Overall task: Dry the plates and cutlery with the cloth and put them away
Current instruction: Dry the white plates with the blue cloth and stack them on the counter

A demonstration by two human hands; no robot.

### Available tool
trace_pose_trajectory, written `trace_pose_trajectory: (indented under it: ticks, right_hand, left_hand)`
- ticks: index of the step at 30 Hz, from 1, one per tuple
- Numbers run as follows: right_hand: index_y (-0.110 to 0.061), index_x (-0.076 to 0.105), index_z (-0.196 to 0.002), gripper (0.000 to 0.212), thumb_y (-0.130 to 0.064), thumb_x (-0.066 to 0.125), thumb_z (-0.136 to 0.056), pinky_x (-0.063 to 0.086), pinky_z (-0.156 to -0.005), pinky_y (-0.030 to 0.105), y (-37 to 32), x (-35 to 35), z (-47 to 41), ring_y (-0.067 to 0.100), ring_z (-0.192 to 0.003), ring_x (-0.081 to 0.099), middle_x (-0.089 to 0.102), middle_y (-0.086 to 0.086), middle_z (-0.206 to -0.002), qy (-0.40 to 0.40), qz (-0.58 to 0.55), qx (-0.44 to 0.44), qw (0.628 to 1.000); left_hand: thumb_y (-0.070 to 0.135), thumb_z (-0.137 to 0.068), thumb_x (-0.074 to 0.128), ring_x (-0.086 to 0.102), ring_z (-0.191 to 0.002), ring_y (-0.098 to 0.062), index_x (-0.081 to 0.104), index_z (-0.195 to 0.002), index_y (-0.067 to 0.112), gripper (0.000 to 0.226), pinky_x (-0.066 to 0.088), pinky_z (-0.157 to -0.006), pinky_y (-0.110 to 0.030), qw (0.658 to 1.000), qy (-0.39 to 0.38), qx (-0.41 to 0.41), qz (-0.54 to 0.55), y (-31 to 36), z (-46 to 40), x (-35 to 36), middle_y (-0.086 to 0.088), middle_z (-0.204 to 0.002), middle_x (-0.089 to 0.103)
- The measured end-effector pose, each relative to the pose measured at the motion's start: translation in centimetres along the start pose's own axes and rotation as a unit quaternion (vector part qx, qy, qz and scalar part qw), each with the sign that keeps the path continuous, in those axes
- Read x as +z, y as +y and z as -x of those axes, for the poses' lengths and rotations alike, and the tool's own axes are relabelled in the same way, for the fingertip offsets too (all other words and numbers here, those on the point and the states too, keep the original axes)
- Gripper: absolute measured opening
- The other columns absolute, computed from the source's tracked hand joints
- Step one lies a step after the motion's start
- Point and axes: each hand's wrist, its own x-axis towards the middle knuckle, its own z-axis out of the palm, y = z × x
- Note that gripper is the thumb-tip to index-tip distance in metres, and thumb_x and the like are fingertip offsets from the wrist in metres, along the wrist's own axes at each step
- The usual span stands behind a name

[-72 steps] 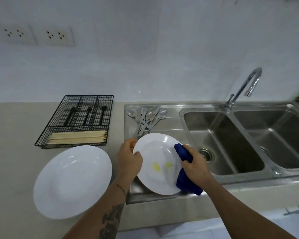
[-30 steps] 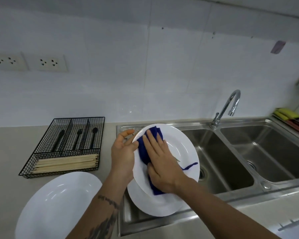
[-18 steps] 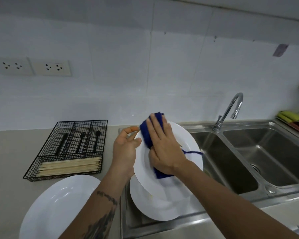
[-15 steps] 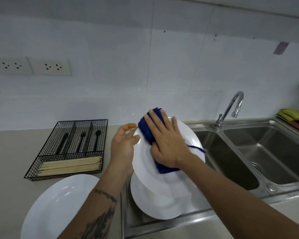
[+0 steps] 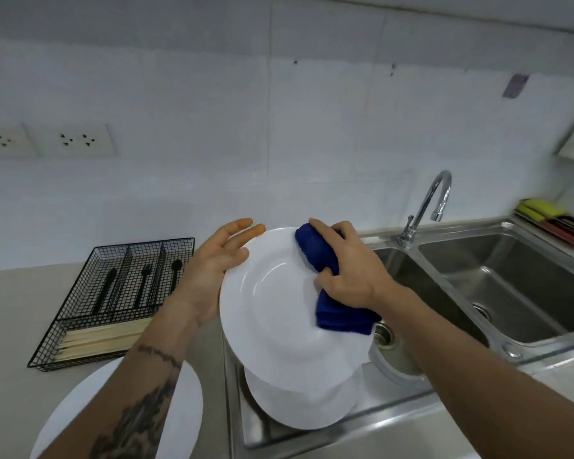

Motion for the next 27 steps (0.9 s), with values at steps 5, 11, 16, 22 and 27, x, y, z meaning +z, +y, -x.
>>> trace_pose_trajectory:
  ticks: [5,11,16,22,27]
  right_hand:
    - [-0.035,0.015,-0.15,0.083,-0.029,0.054,-0.077,0.045,-0.079,0.029,-0.3,0.0,0.6,0.019,-0.107,0.048,0.032,-0.005,-0.134,0.004,0.06,-0.021,0.998]
    - [-0.022,0.01,-0.153,0.082,-0.04,0.038,-0.078,0.004,-0.113,0.065,-0.4,1.9,2.2,0.039,-0.146,-0.004,0.001,0.012,-0.161,0.041,0.277,0.057,0.958]
    - [-0.022,-0.005,-0.154,0.081,-0.044,0.015,-0.078,-0.004,-0.118,0.052,-3.5,3.6,6.6,0.024,-0.144,-0.024,-0.019,0.003,-0.16,-0.098,0.117,0.054,0.987]
    - [-0.034,-0.009,-0.15,0.073,-0.038,0.022,-0.084,-0.009,-0.119,0.036,-7.9,6.0,5.1,0.001,-0.141,-0.026,-0.02,-0.015,-0.157,-0.082,-0.179,0.024,0.98]
    - [-0.022,-0.001,-0.153,0.079,-0.025,0.031,-0.082,-0.007,-0.119,0.039,-6.3,5.1,0.0,0.012,-0.145,-0.019,-0.015,-0.004,-0.16,0.005,-0.124,-0.032,0.992]
  left_hand:
    - [-0.009,-0.092,0.048,0.07,-0.098,-0.024,0.059,-0.127,0.024,0.049,0.059,-0.079,-0.036,0.999,0.012,-0.027,-0.046,-1.7,-0.3,1.0,0.001,-0.128,0.067]
    - [-0.009,-0.089,0.051,0.068,-0.096,-0.03,0.059,-0.125,0.026,0.051,0.053,-0.089,-0.046,0.994,0.104,0.018,0.009,-1.9,-0.5,2.2,-0.003,-0.12,0.071]
    - [-0.007,-0.09,0.053,0.069,-0.084,-0.024,0.06,-0.118,0.027,0.044,0.058,-0.067,-0.035,0.98,0.179,0.045,0.075,-2.0,-0.8,2.4,-0.002,-0.115,0.071]
    - [0.005,-0.098,0.05,0.066,-0.108,-0.028,0.059,-0.125,0.023,0.033,0.055,-0.092,-0.044,0.973,0.162,0.02,0.164,-3.3,-0.6,4.7,-0.008,-0.124,0.066]
    - [0.003,-0.095,0.051,0.06,-0.122,-0.032,0.062,-0.12,0.023,0.034,0.043,-0.107,-0.05,0.969,0.15,0.028,0.195,-2.8,0.1,5.3,-0.013,-0.133,0.062]
